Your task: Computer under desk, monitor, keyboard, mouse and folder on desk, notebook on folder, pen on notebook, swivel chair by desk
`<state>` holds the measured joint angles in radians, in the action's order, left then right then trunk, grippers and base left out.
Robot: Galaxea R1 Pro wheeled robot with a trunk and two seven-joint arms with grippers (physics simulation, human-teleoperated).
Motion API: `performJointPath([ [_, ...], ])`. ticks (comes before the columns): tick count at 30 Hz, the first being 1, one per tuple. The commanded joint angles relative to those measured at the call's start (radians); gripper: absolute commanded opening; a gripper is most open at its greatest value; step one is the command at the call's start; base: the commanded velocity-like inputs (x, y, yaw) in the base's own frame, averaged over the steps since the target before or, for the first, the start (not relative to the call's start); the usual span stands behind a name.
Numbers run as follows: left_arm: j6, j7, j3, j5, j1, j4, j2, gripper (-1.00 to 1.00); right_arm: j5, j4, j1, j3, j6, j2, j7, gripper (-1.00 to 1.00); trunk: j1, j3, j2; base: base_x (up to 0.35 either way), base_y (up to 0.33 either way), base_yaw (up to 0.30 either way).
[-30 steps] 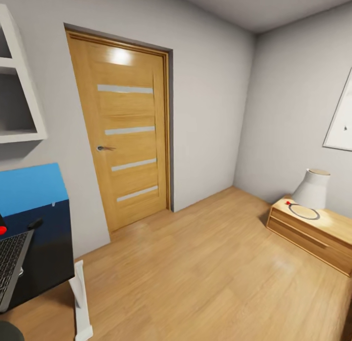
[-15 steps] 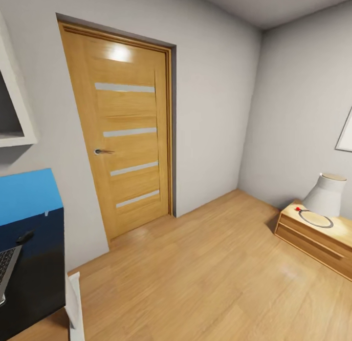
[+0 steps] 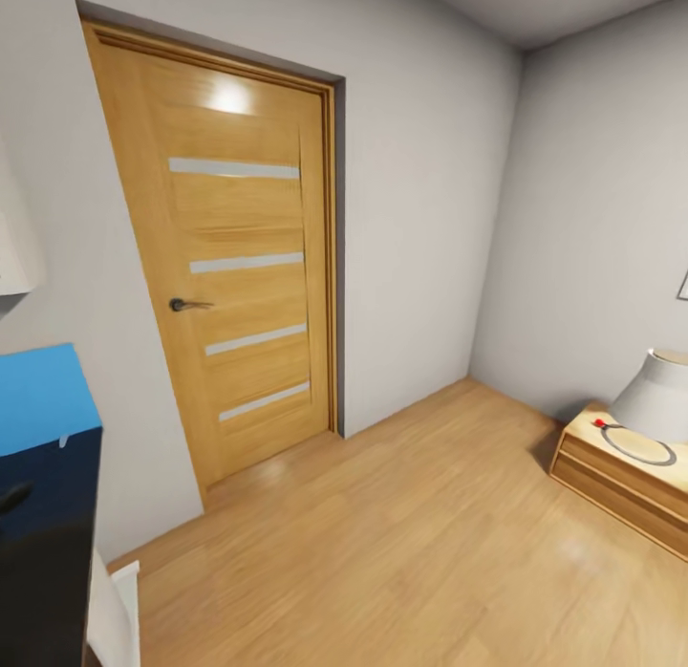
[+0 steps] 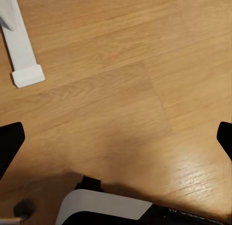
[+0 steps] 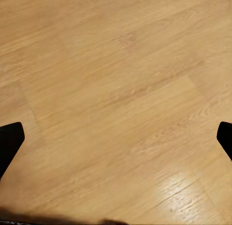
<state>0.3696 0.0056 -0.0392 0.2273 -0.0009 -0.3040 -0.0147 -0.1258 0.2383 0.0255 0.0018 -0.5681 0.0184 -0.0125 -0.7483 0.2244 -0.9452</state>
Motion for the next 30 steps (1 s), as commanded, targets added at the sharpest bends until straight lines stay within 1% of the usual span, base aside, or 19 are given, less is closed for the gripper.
performJointPath([
  [1,0.002,0.001,-0.004,-0.002,0.000,-0.001,-0.001,1.00,-0.005,-0.001,0.001,0.000,-0.003,0.000,-0.001,1.00,-0.001,0.001,-0.001,0.340,0.000,0.000],
  [14,0.002,0.001,-0.004,-0.002,0.000,-0.001,-0.001,1.00,-0.005,0.001,0.001,0.000,-0.003,0.000,-0.001,1.00,-0.001,0.003,-0.001,0.340,0.000,0.005],
  [30,0.002,0.000,-0.004,-0.002,0.000,-0.001,-0.001,1.00,-0.005,0.001,0.001,0.000,-0.003,0.000,-0.002,1.00,-0.001,0.023,-0.001,0.340,0.000,0.118],
])
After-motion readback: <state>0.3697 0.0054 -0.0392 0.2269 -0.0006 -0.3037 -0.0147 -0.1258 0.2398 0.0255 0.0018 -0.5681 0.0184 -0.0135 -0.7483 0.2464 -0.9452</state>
